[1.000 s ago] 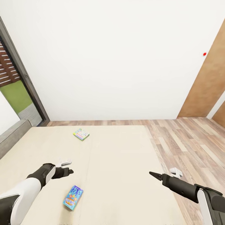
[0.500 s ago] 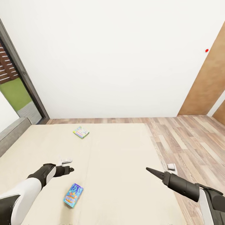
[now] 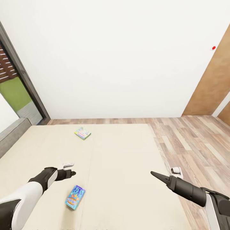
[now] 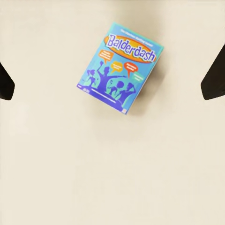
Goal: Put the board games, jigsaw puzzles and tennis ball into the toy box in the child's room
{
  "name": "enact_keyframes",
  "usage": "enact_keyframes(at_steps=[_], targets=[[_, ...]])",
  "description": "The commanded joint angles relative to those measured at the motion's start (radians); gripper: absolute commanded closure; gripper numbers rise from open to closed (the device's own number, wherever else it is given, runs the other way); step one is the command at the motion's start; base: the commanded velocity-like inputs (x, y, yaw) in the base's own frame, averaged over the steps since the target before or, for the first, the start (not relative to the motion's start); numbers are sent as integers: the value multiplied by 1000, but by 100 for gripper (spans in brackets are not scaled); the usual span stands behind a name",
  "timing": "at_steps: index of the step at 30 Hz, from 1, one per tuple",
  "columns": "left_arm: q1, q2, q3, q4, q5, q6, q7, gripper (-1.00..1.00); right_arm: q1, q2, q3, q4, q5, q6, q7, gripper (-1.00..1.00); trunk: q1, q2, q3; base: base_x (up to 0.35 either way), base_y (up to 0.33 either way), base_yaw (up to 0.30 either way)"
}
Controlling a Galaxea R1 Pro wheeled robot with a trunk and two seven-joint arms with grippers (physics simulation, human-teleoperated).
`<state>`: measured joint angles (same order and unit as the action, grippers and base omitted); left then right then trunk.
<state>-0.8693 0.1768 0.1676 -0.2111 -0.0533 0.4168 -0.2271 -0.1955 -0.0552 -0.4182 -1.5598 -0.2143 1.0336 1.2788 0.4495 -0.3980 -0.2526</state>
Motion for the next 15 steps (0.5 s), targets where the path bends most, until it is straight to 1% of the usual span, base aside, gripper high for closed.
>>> enact_keyframes(at_steps=[1,15], targets=[[0,0,7,-2,-6,6,-4,-100,-1,0,-1,0,0,5,3,-100,0,-2,-4,0,0,0],[0,0,7,-2,-6,2,-3,-100,-1,-2,0,2,1,4,0,-100,0,-2,-26,0,0,0]])
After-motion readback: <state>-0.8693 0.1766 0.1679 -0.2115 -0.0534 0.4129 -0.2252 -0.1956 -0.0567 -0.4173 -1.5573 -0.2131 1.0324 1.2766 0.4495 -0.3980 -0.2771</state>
